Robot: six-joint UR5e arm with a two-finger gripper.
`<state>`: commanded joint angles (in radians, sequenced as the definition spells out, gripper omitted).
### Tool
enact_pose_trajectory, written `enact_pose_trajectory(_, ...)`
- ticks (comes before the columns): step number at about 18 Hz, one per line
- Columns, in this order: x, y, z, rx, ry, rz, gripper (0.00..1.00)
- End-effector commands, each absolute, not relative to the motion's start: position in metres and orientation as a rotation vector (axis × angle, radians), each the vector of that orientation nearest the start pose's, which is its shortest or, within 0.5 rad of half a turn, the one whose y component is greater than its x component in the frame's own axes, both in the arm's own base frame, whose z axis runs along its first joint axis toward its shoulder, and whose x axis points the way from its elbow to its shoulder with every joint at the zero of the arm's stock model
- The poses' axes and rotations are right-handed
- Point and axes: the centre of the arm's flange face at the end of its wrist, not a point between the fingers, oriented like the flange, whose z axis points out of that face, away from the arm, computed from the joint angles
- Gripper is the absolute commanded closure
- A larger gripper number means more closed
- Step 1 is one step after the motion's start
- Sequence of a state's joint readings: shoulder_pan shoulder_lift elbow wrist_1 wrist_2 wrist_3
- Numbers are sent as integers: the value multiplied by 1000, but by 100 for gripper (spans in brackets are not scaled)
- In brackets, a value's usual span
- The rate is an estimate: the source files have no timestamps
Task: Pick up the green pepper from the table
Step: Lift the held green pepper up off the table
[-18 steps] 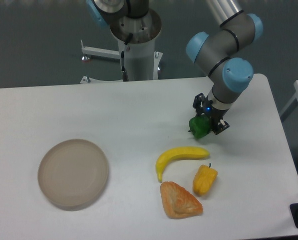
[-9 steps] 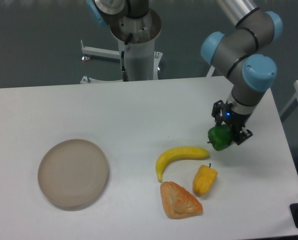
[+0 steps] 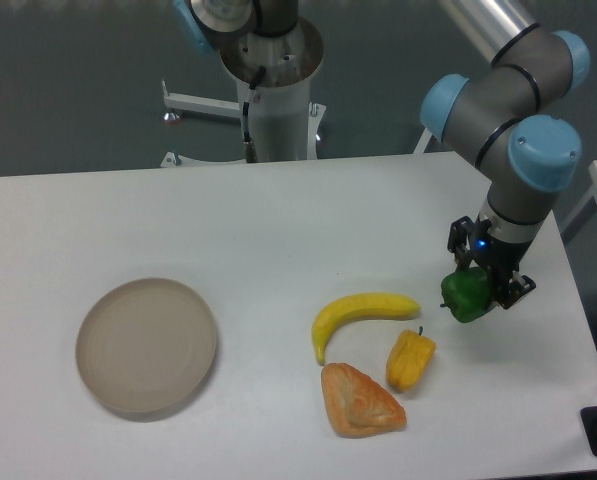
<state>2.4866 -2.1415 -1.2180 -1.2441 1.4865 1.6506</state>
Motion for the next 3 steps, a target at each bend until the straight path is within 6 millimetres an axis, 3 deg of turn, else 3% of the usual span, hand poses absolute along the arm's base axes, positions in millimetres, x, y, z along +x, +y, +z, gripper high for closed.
enact_pose_trajectory(3,-487,552,348,-2823,1084,120,69)
